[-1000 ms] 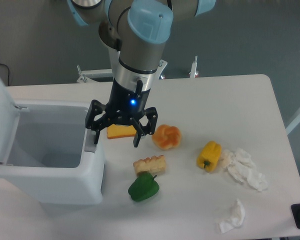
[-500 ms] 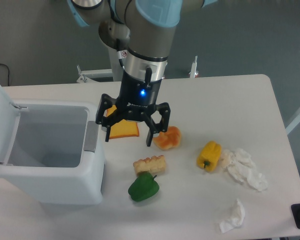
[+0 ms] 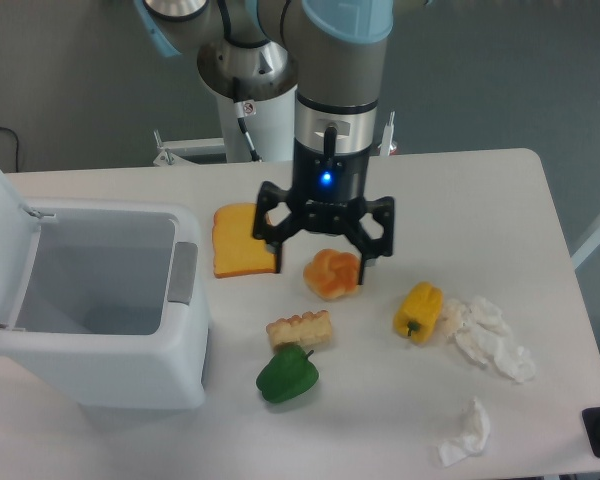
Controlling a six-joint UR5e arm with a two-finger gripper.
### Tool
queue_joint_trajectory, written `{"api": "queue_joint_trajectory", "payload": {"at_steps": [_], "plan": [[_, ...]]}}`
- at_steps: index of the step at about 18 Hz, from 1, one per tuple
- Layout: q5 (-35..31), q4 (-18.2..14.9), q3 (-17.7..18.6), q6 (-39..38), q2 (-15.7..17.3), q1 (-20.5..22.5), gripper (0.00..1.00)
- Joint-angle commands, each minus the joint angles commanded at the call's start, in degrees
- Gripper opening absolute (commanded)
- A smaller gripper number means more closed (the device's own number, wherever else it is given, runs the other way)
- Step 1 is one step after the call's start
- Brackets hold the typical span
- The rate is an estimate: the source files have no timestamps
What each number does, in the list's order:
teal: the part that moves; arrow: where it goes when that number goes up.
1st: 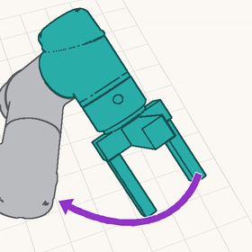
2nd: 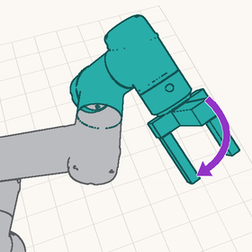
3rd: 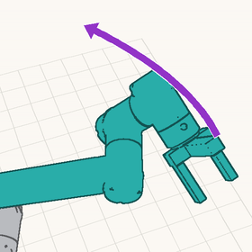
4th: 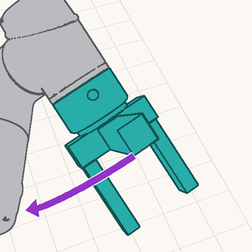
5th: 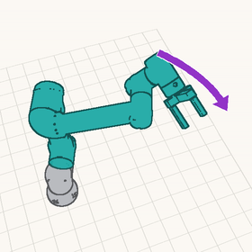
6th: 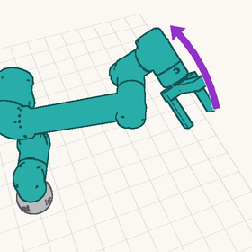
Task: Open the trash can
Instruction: 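Raise the gripper and withdraw it away from the open bin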
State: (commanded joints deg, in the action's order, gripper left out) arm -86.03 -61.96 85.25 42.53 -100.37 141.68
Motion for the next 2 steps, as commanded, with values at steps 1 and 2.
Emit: {"api": "queue_joint_trajectory", "payload": {"at_steps": [1, 2], "plan": [[-0.6, 0.0, 0.1, 0.6, -0.1, 0.0, 1.00], [-0.6, 0.0, 0.3, 0.8, -0.2, 0.0, 1.00]]}}
